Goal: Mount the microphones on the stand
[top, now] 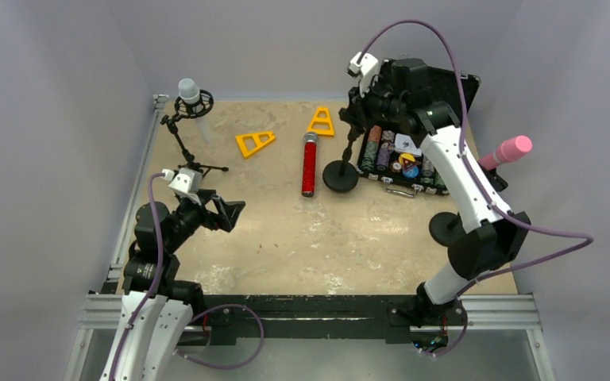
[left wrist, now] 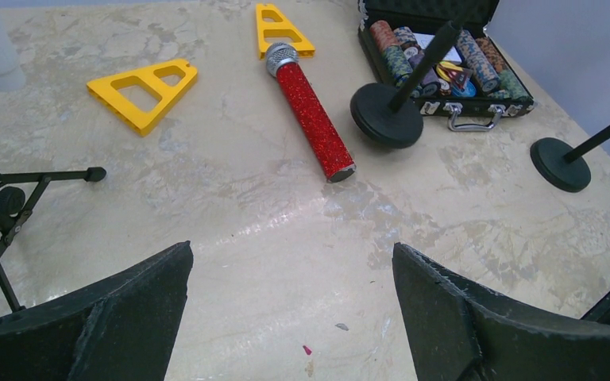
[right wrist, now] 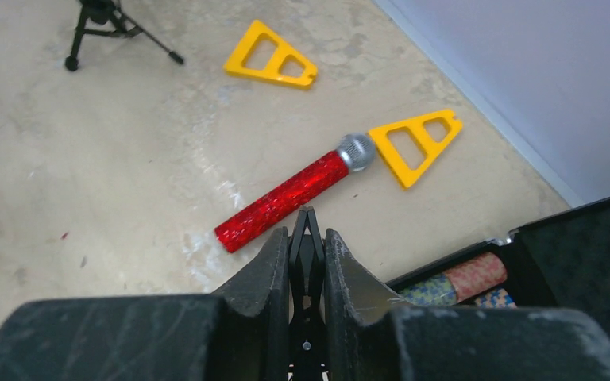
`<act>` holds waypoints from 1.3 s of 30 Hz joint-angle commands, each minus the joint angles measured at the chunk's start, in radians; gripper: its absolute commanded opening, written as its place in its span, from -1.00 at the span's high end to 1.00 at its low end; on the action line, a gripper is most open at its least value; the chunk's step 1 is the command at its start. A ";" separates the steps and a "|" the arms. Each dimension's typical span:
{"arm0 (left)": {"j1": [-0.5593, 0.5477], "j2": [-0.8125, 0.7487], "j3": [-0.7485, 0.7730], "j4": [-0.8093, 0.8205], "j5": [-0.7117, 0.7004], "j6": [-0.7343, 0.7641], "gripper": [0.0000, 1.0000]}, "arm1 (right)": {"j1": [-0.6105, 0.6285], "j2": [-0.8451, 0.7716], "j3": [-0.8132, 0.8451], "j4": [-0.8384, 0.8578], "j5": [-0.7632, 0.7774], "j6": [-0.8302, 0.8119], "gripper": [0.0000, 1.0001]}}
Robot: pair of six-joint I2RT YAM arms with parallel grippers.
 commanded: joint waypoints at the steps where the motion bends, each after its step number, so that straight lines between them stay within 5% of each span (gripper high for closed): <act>1: -0.002 -0.011 0.022 0.018 0.009 0.007 -0.99 | 0.012 -0.126 -0.090 -0.004 -0.131 -0.015 1.00; 16: -0.002 -0.026 0.022 0.019 0.025 -0.002 -0.99 | 0.192 -0.464 -0.488 -0.099 -0.222 -0.196 1.00; 24: -0.001 -0.026 0.017 0.030 0.047 -0.005 -0.99 | 0.197 -0.484 -0.548 -0.096 -0.270 -0.205 1.00; 27: -0.001 -0.023 0.016 0.033 0.054 -0.006 -0.99 | 0.197 -0.484 -0.558 -0.099 -0.279 -0.207 0.82; 34: -0.002 -0.018 0.012 0.047 0.079 -0.012 -0.99 | 0.196 -0.512 -0.562 -0.111 -0.311 -0.217 -0.13; 39: -0.002 -0.014 0.010 0.057 0.096 -0.018 -0.99 | 0.195 -0.549 -0.526 -0.141 -0.309 -0.220 -0.53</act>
